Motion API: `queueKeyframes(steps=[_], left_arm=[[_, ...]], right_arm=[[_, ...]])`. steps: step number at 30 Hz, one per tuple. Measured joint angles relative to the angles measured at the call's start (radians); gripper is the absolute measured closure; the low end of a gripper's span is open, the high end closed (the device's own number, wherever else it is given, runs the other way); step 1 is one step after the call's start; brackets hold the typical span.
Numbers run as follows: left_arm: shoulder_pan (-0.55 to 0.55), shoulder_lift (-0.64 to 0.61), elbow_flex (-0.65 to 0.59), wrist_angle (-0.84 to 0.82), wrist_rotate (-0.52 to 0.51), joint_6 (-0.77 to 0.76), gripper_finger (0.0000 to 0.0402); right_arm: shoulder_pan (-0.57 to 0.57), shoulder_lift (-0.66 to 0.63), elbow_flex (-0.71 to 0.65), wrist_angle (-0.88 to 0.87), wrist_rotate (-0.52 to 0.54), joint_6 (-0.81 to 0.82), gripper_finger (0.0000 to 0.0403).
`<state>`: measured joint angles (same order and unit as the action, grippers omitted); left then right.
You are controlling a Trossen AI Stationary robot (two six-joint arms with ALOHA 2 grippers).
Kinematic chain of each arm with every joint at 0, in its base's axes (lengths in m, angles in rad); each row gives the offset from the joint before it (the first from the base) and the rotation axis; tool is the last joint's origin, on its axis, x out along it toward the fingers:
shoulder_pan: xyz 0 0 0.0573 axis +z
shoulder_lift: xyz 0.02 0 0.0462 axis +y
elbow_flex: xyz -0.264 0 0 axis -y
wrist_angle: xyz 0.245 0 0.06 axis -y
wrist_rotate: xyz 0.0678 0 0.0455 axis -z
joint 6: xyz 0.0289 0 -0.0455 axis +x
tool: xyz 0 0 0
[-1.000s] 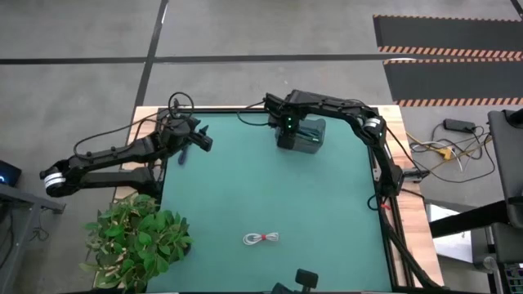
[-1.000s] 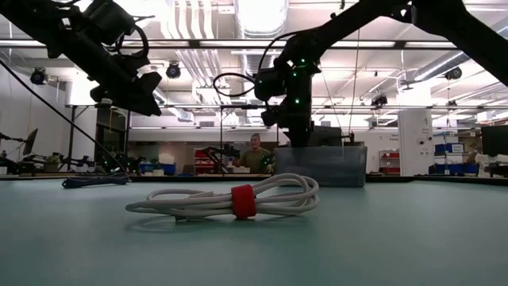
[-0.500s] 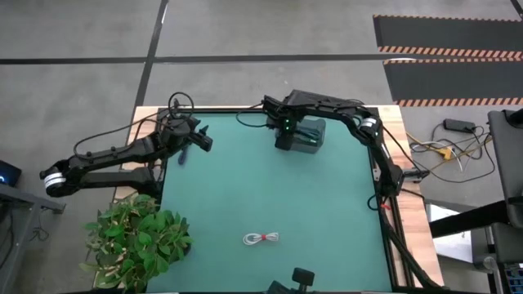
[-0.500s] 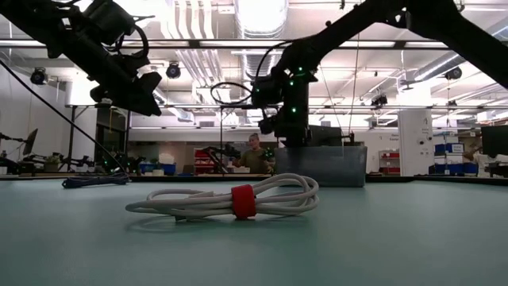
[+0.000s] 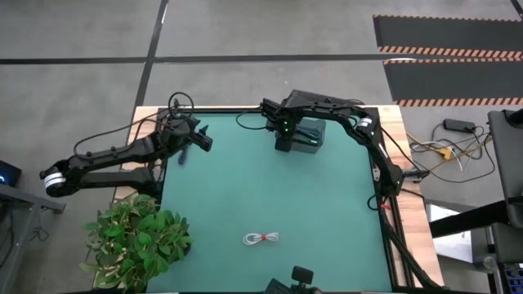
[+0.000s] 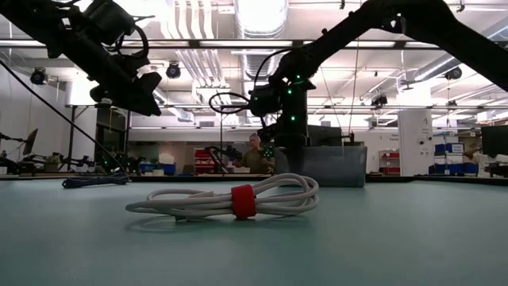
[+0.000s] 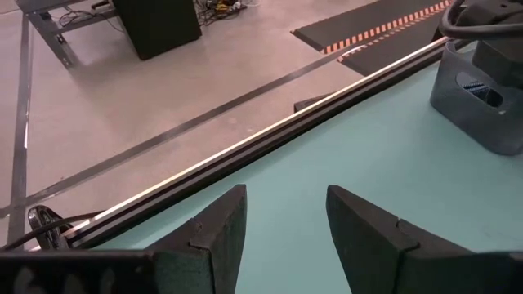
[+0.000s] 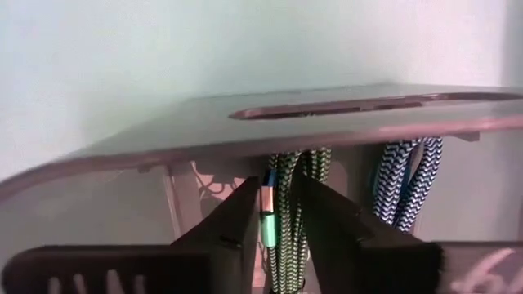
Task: Pick and place USB-C Cables
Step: Put the green USB cable into the black bin, then put the purple cable into the black bin
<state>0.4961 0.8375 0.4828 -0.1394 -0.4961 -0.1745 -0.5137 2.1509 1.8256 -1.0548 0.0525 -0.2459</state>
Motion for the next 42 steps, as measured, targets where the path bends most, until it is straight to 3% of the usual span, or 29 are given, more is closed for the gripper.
queueKeyframes(steps=[12, 16, 19, 23, 27, 31, 36, 42], left_arm=[[0.0, 0.0, 0.0, 0.0, 0.0, 0.0, 0.0246], [0.0, 0.0, 0.0, 0.019, -0.001, -0.014, 0.0246], [0.0, 0.0, 0.0, 0.024, -0.001, -0.115, 0.0246], [-0.001, 0.005, 0.0, 0.016, 0.073, -0.217, 0.0246], [-0.003, 0.015, 0.0, 0.015, 0.152, -0.313, 0.0246], [-0.008, 0.051, 0.0, -0.037, 0.161, -0.424, 0.0246], [-0.007, 0.121, 0.012, -0.251, 0.176, -0.546, 0.0246], [-0.007, 0.202, 0.029, -0.498, 0.177, -0.63, 0.0246]], right_arm=[[-0.002, -0.078, 0.019, -0.085, 0.002, 0.069, 0.0267], [0.002, -0.164, 0.016, -0.129, 0.001, 0.123, 0.0268], [0.015, -0.255, -0.02, -0.107, 0.002, 0.149, 0.0275], [0.059, -0.406, -0.144, 0.06, 0.001, 0.157, 0.0283], [0.105, -0.586, -0.343, 0.346, -0.001, 0.13, 0.0291], [0.147, -0.749, -0.568, 0.636, 0.0, 0.13, 0.0298], [0.189, -0.901, -0.819, 0.954, -0.004, 0.141, 0.0306], [0.202, -1.013, -1.005, 1.162, -0.001, 0.097, 0.0316]])
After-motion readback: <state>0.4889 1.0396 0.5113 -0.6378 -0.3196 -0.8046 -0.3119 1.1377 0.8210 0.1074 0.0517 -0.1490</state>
